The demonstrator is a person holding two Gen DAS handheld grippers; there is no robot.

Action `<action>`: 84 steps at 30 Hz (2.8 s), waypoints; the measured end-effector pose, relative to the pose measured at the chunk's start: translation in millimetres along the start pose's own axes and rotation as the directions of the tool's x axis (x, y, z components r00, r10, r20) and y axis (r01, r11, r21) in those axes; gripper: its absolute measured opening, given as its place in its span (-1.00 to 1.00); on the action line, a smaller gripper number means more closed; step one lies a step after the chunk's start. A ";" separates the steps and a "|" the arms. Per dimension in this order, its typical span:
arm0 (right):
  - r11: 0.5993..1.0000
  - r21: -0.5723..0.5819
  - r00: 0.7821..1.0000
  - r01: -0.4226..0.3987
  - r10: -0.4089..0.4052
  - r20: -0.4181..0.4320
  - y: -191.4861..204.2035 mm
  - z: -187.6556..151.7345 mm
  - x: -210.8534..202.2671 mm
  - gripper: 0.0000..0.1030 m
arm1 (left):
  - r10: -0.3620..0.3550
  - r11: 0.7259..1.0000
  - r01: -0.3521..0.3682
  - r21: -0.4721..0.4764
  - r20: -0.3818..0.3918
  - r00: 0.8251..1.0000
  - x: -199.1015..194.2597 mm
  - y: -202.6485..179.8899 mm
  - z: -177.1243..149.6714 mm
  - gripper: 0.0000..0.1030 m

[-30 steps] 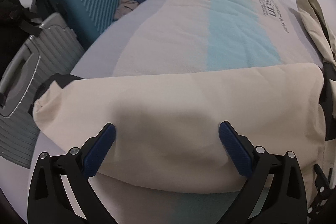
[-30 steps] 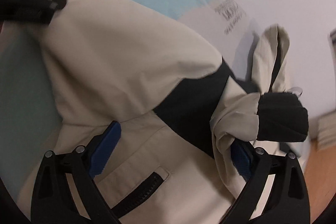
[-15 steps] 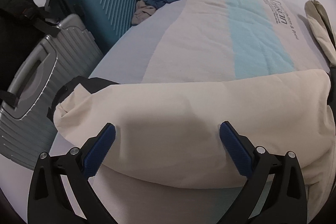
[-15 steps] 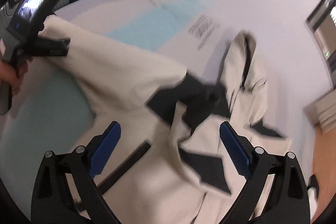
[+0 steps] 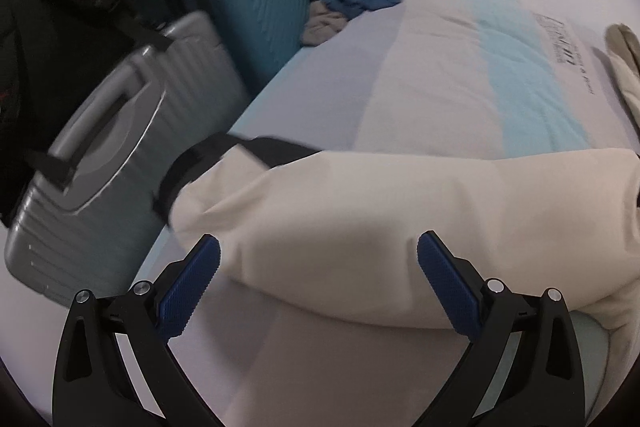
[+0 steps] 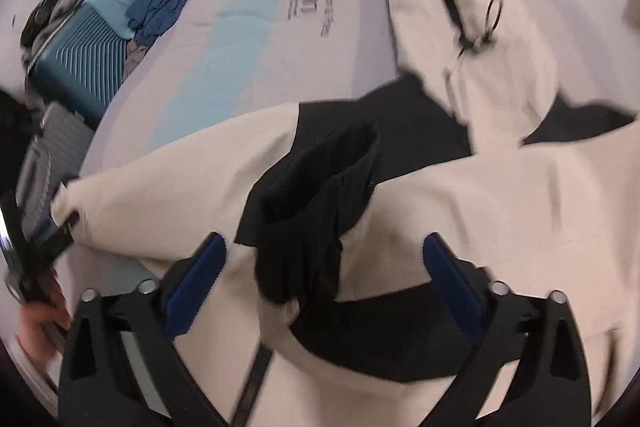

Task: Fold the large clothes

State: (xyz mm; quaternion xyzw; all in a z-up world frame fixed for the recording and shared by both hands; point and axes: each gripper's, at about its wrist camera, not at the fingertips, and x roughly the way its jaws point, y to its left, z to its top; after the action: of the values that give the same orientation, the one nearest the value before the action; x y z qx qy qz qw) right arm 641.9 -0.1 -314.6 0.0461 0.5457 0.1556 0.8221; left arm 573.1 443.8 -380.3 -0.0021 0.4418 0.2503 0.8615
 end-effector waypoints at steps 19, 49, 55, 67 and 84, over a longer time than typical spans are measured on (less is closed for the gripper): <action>0.946 -0.317 0.997 -0.074 0.082 0.012 145.3 -37.3 12.4 0.54 | -0.116 0.955 0.066 -0.290 -0.157 0.981 76.2 124.1 -10.8 0.90; 0.989 -0.124 0.995 0.075 -0.067 0.069 -12.9 -49.5 -55.5 0.54 | -0.094 0.993 0.096 -0.075 0.034 0.995 -14.7 36.0 32.6 -0.92; 0.991 -0.059 0.990 0.117 -0.112 0.084 -57.8 -50.4 -79.9 0.54 | -0.138 0.990 0.130 0.063 0.149 0.979 -93.7 -57.5 39.6 -0.94; 0.980 0.076 0.975 0.184 -0.192 0.111 -199.6 -66.8 -154.9 0.54 | -0.366 0.922 0.324 0.213 0.205 0.908 -205.4 -303.4 -5.9 -0.96; 0.961 0.164 0.969 0.221 -0.236 0.079 -369.7 -97.4 -188.0 0.54 | -0.462 0.813 0.417 0.407 0.014 0.887 -249.2 -600.0 -138.7 -0.96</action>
State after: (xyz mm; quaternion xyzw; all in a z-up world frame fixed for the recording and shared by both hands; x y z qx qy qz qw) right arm 562.1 -417.1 -278.4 0.0538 0.5168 0.0147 0.8543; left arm 606.8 -219.2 -405.4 0.0825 0.4211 -0.0497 0.9019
